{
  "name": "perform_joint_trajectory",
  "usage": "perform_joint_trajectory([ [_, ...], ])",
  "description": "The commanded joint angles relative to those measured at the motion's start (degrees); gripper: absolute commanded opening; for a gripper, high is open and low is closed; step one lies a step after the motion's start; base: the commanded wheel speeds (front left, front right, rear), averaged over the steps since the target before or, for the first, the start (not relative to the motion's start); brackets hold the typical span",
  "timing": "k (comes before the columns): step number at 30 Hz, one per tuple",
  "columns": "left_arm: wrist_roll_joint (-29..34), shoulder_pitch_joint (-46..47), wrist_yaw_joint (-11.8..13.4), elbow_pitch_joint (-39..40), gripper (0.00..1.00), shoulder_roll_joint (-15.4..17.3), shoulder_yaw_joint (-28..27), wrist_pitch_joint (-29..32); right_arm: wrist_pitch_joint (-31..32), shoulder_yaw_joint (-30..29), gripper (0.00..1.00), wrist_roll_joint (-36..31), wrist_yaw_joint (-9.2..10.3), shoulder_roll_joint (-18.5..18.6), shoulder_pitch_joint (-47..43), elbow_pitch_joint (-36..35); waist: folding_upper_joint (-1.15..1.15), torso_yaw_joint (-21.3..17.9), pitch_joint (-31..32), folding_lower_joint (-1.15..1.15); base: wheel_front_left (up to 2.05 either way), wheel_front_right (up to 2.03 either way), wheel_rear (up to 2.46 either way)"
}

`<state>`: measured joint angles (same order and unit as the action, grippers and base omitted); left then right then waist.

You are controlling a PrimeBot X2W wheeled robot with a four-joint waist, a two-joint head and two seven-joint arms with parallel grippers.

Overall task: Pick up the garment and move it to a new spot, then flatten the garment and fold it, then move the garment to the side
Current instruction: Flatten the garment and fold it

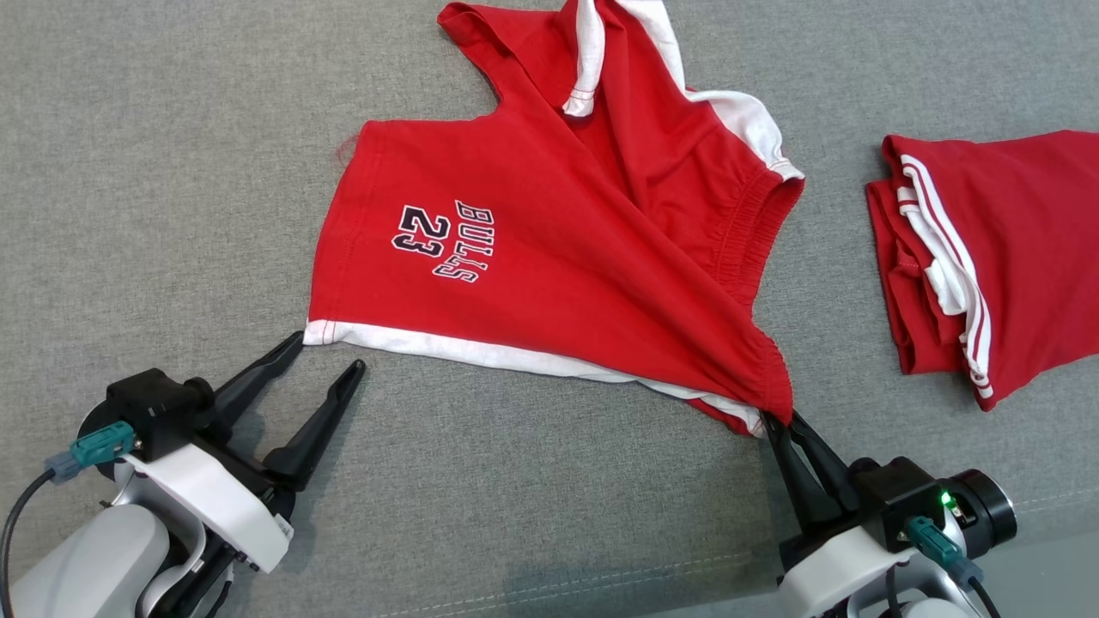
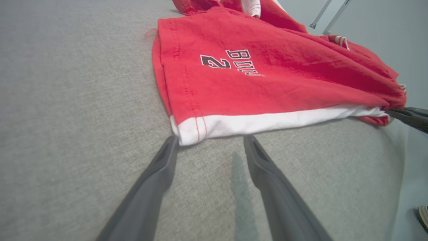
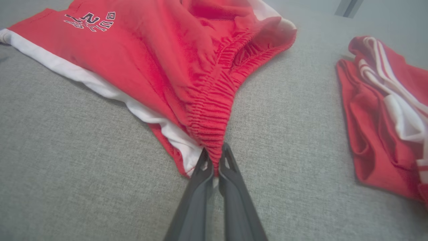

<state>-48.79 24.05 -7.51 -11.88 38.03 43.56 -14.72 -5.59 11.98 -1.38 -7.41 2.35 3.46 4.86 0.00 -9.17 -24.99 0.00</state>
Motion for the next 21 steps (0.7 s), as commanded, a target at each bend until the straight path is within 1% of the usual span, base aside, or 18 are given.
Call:
perform_joint_trajectory([
  [1,0.7,1.6,0.0,0.7,1.0,1.8,-1.9,-0.3,-0.9,1.5,0.0,0.6,-0.08,0.5,0.8,-0.7,0.0,0.0,0.1,0.0,0.0,0.0,0.0],
  [11,1.7,3.4,0.0,-0.4,1.0,2.0,-1.9,-0.3,-1.3,3.1,0.0,1.0,-0.08,0.5,1.5,-0.2,0.0,-1.0,0.0,0.0,0.0,0.0,0.0],
  [12,1.8,3.6,0.0,-0.3,0.95,2.0,-2.2,-0.3,-1.3,3.2,0.0,1.0,-0.08,0.5,1.5,-0.1,0.0,-1.1,0.0,0.0,0.0,0.0,0.0],
  [13,1.8,3.6,0.0,-0.2,0.83,2.1,-2.4,-0.3,-1.4,3.4,0.0,1.0,-0.08,0.5,1.5,0.0,0.0,-1.2,0.0,0.0,0.0,0.0,0.0],
  [14,1.8,3.6,0.0,-0.1,0.59,2.1,-2.5,-0.3,-1.5,3.5,0.0,1.1,-0.08,0.5,1.6,0.2,0.0,-1.3,-0.1,0.0,0.0,0.0,0.0],
  [16,1.8,3.6,0.0,0.2,0.38,2.3,-2.5,-0.3,-1.6,3.6,0.0,1.2,-0.08,0.5,1.7,0.3,0.0,-1.3,-0.1,0.0,0.0,0.0,0.0],
  [17,1.9,3.6,0.0,0.3,0.15,2.4,-2.5,-0.3,-1.7,3.6,0.0,1.3,-0.08,0.5,1.7,0.4,0.0,-1.3,0.0,0.0,0.0,0.0,0.0],
  [18,1.9,3.7,0.0,0.4,0.05,2.4,-2.4,-0.3,-1.7,3.6,0.0,1.4,-0.08,0.5,1.7,0.5,0.0,-1.3,0.0,0.0,0.0,0.0,0.0],
  [19,1.9,3.7,0.0,0.5,0.0,2.4,-2.5,-0.3,-1.8,3.6,0.0,1.4,-0.08,0.5,1.8,0.7,0.0,-1.3,0.0,0.0,0.0,0.0,0.0],
  [21,1.9,3.6,0.0,0.6,0.0,2.4,-2.5,-0.3,-1.9,3.6,0.0,1.5,-0.08,0.5,1.9,0.8,0.0,-1.2,0.0,0.0,0.0,0.0,0.0],
])
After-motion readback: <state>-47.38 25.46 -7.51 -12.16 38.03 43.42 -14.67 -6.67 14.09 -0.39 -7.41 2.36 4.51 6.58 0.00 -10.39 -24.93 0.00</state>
